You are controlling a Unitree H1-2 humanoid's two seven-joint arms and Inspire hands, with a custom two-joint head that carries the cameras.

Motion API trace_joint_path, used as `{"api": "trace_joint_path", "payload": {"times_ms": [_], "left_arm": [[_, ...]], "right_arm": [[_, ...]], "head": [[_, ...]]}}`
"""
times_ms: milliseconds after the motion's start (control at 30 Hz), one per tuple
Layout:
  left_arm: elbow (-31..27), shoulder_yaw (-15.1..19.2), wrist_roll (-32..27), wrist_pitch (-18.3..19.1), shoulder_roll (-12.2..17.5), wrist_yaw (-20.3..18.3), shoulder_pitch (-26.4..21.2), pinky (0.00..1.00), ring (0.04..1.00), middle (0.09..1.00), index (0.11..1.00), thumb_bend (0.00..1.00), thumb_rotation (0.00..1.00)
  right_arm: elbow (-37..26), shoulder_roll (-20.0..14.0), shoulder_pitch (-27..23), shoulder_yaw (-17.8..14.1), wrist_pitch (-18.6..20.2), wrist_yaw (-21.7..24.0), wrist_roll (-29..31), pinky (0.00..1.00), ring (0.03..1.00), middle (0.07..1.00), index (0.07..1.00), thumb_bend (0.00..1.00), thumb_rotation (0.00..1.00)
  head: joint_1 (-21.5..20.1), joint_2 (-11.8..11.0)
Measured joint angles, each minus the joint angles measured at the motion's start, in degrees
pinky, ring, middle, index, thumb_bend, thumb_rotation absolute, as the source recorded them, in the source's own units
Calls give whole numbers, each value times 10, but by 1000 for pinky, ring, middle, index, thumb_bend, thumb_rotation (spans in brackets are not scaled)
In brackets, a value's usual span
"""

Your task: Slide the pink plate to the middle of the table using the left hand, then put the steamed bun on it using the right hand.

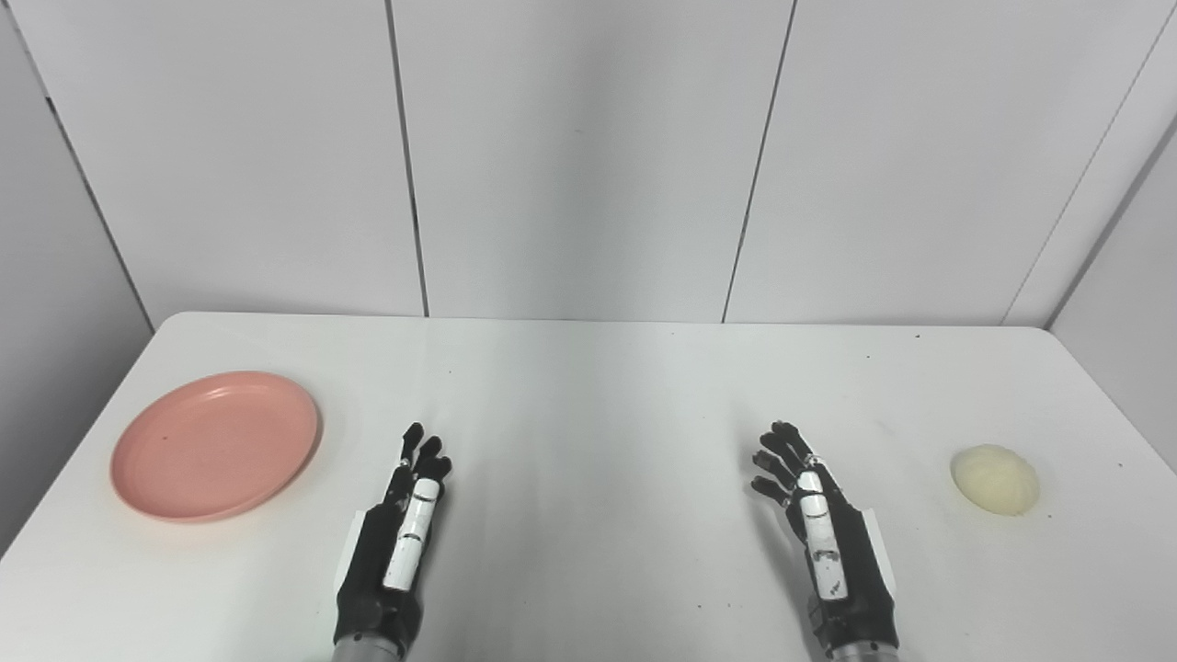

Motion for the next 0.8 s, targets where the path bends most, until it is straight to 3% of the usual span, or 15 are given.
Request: {"api": "trace_joint_path", "payload": {"times_ms": [800], "left_arm": [[-1, -1, 0, 1, 0, 0, 0, 1000, 959, 980, 1000, 567, 818]], "right_arm": [[-2, 1, 0, 0, 0, 0, 0, 798, 836, 860, 839, 605, 975]], "head": [[-1, 4]]}}
